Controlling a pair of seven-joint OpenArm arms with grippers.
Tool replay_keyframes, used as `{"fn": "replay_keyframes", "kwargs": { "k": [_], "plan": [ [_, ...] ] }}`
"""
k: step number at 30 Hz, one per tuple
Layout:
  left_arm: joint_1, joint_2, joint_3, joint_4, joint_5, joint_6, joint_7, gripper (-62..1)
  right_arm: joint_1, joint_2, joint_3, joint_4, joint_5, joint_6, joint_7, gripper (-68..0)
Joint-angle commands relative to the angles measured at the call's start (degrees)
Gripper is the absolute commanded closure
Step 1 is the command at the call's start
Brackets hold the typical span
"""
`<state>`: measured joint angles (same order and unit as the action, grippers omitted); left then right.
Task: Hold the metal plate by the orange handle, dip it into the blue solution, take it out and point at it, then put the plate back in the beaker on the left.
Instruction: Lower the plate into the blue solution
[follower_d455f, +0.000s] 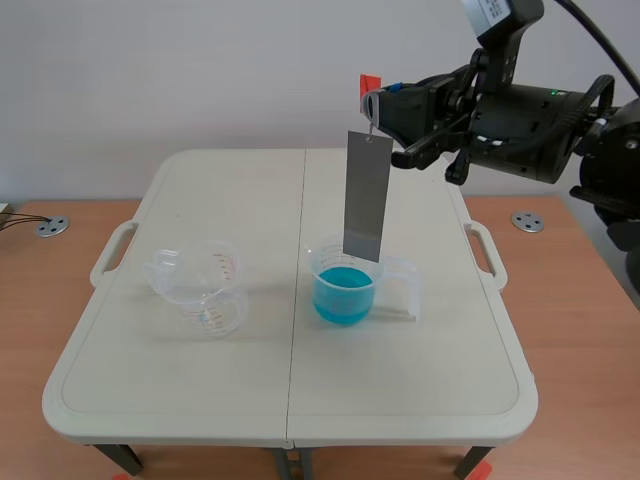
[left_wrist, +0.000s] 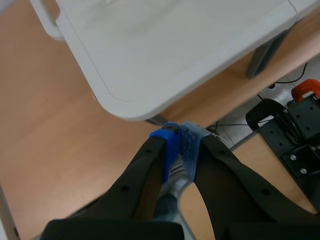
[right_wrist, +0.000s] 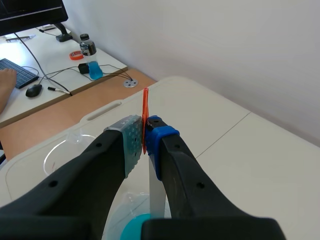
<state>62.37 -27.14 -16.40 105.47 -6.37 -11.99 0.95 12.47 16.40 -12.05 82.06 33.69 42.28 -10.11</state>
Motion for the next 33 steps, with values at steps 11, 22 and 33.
{"fn": "replay_keyframes", "kwargs": {
  "k": [11,22,33],
  "plan": [
    [-0.3,0.1,0.3,-10.5,-0.5,-2.8,-4.6,-1.9,1.0,-3.3,-0.5,-6.7,-5.7,0.4,5.4,-1.5],
    [-0.5,0.1,0.3,-10.9,-0.5,-2.9,-4.6,-1.8,1.0,-4.7,-1.2,-11.0,-11.5,0.4,8.8,-1.5],
    [-0.5,0.1,0.3,-10.9,-0.5,-2.9,-4.4,-1.9,1.0,-5.5,-1.9,-14.9,-17.3,0.4,11.2,-1.5]
  ]
}}
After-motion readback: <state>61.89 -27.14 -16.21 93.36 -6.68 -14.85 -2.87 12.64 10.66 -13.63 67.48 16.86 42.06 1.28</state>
